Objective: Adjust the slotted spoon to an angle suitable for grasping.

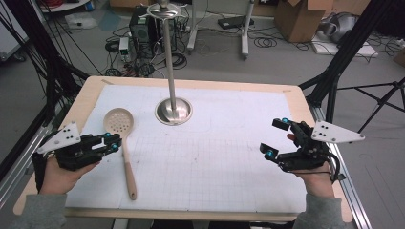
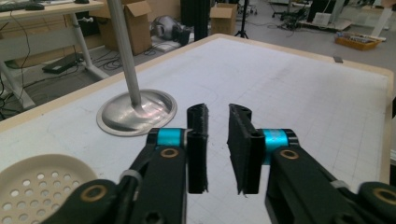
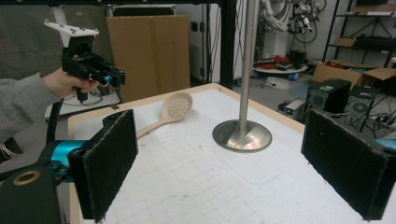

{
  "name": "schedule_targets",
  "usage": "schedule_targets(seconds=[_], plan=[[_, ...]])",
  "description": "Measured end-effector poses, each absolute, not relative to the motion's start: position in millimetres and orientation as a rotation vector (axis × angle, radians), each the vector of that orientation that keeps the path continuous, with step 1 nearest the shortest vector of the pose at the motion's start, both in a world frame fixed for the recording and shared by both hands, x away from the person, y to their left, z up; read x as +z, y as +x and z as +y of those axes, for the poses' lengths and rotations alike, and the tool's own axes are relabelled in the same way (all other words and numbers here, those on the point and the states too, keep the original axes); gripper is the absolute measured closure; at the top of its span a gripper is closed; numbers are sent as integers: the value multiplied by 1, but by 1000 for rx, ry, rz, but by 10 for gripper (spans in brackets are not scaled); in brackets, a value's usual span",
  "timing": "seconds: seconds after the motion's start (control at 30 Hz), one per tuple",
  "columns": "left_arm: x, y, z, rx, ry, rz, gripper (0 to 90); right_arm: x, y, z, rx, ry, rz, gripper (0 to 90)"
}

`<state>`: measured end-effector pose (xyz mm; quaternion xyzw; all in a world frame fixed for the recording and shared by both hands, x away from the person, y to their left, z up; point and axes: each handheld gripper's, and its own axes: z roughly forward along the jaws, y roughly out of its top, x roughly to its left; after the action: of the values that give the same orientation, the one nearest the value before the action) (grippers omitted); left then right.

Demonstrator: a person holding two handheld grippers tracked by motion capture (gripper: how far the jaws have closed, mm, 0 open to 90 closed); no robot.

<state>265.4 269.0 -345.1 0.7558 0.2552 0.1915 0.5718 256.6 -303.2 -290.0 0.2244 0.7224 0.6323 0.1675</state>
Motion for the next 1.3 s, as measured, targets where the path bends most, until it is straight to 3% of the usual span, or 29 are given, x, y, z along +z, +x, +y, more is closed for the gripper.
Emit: schedule_targets(seconds=[0.3, 1.3], plan=[[-362, 269, 270, 459, 1785, 612, 886, -291, 258, -300, 1783, 628, 2077, 96], [-413, 303, 275, 381, 1905, 775, 895, -297, 258, -294, 1766, 630, 2112, 96]])
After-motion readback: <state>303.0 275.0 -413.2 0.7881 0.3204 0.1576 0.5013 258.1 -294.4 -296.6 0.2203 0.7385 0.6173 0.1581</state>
